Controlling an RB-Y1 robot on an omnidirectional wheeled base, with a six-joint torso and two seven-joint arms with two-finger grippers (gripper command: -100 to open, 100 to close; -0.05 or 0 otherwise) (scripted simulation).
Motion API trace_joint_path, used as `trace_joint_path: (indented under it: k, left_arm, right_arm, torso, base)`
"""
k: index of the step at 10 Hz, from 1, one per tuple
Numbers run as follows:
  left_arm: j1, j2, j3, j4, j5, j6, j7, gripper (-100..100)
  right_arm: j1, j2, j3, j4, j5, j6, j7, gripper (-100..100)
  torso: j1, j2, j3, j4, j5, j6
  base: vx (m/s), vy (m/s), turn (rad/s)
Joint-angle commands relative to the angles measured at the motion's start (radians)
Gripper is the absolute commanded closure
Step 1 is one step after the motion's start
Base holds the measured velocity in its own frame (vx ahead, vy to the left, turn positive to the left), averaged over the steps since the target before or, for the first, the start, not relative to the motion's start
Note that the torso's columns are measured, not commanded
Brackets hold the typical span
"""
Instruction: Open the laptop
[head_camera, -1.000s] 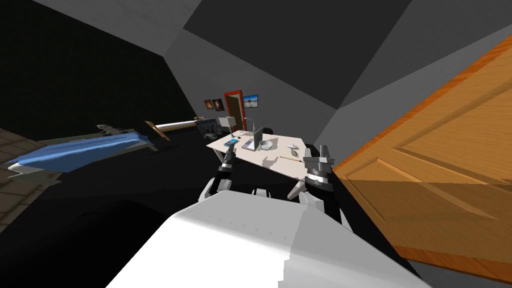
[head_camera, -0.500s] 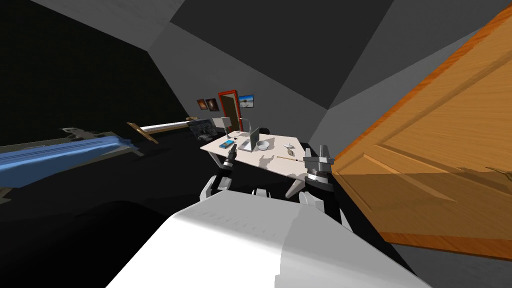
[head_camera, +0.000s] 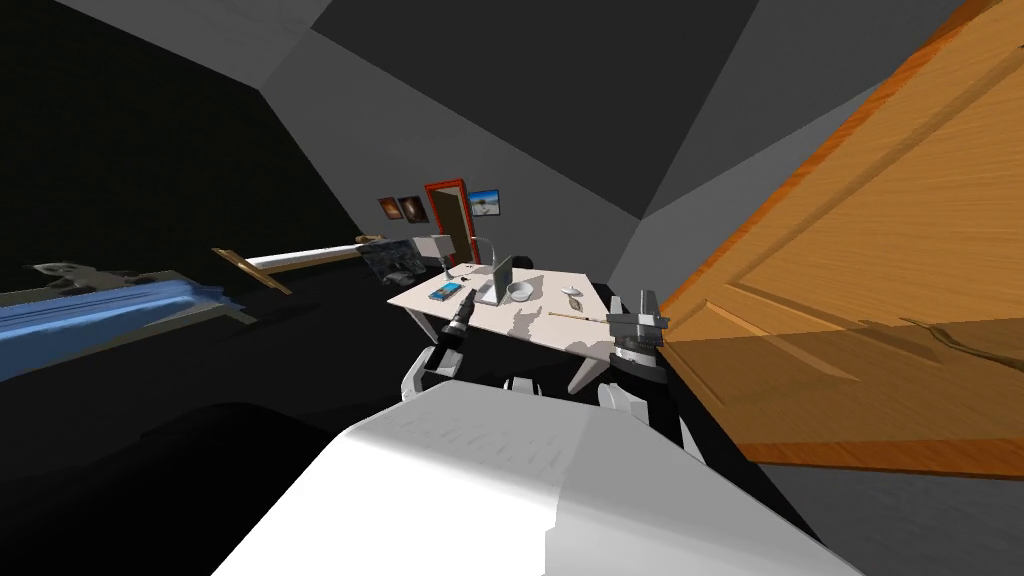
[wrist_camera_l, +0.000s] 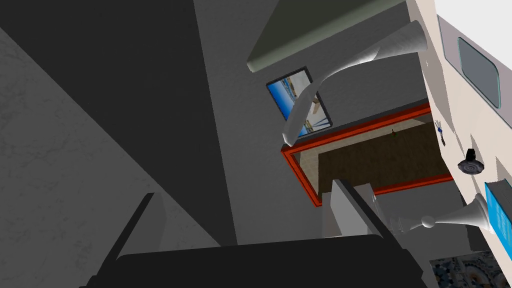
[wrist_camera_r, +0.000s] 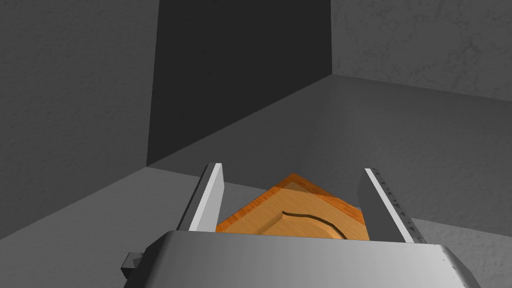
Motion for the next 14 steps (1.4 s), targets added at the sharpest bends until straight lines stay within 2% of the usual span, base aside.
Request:
trace_joint_path:
  k: [1,10,14]
  left_arm:
    - [-0.026,0.031,0.004,0.02,-0.014,0.058,0.0,-100]
    - [-0.13,0.155,0.021,0.11,-0.073,0.279,0.001,-100]
    - [-0.171,0.2,0.028,0.147,-0.096,0.367,0.001,-100]
  right_arm:
    - [0.0,0.0,0.0,0.0,0.0,0.0,0.0,0]
    - [0.0,0.0,0.0,0.0,0.0,0.0,0.0,0]
    - [0.0,0.0,0.0,0.0,0.0,0.0,0.0,0]
  torso:
    - [0.0,0.0,0.0,0.0,0.0,0.0]
    - [0.0,0.0,0.0,0.0,0.0,0.0]
    - [-0.001,0.0,0.0,0.0,0.0,0.0]
  base:
    - [0.033,-0.003,-0.13]
    - [0.037,0.001,-0.135]
    - [0.033,0.002,-0.131]
